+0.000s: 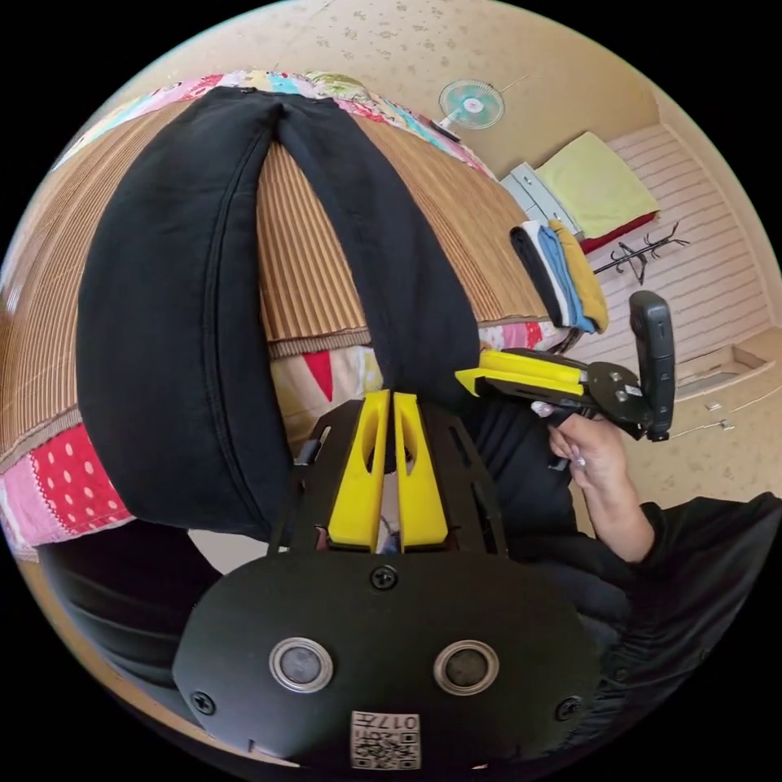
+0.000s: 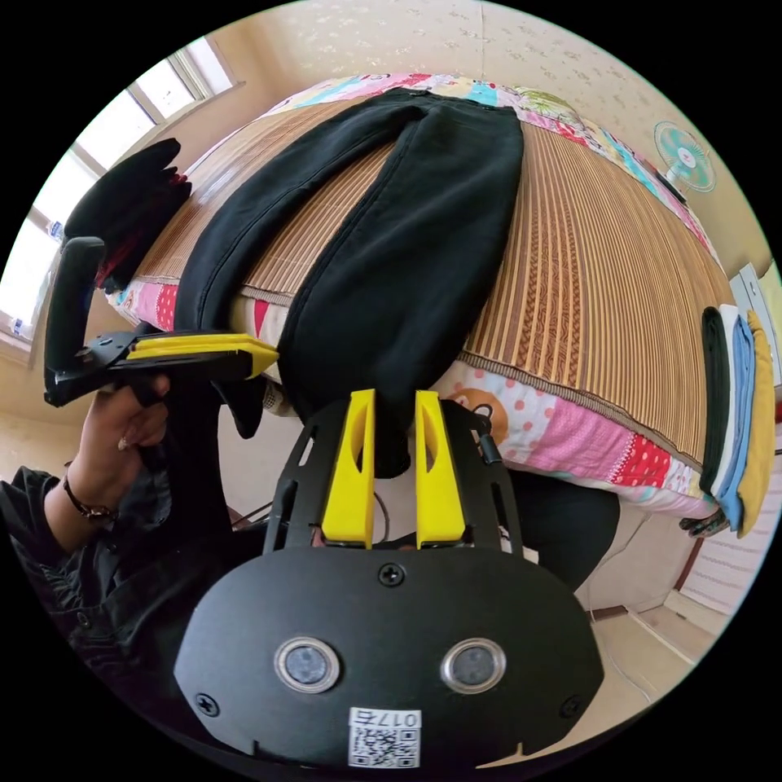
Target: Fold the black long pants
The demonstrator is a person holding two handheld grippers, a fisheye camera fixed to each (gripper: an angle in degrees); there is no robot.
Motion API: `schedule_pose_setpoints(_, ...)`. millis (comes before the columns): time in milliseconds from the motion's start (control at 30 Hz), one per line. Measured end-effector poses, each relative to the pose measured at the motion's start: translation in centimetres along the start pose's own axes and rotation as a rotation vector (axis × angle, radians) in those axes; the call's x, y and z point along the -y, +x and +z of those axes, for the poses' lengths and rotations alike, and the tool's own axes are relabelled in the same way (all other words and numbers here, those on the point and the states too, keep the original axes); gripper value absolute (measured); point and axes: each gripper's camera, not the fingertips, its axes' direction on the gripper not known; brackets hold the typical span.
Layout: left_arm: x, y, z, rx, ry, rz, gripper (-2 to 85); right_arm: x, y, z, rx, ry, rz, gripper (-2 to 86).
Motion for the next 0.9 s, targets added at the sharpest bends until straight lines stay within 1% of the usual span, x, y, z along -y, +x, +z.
schedule_pose_setpoints(133,-1.3,0.4,-0.7,-0.052,0.077,0.036,0.2,-0.1,-0.2,0.1,-0.021,-0.002,-0.018,7.7)
schedule_pose_setpoints(200,-1.3,1.3,-1.2,-0.035,0.126,0.082,4.0,-0.2,-0.1,0.2,-0.023,-0.001,-0.020,7.7)
schedule_pose_setpoints(300,-0.3,2.1,0.0,0.009,0.098,0.101,8.3,-0.1,0.1,0.4,-0.022,-0.002,-0.015,7.7)
schedule_pose_setpoints(533,-0.1,4.1,1.7,0.000,0.120,0.167,8.2,-0.1,0.8,0.3,-0.010,-0.003,-0.013,7.7)
schedule_pose_setpoints(900,-1.0,4.1,5.0,0.019,0.023,0.166,8.4,-0.1,2.1,-0.1,0.002,0.002,-0.003,7.7)
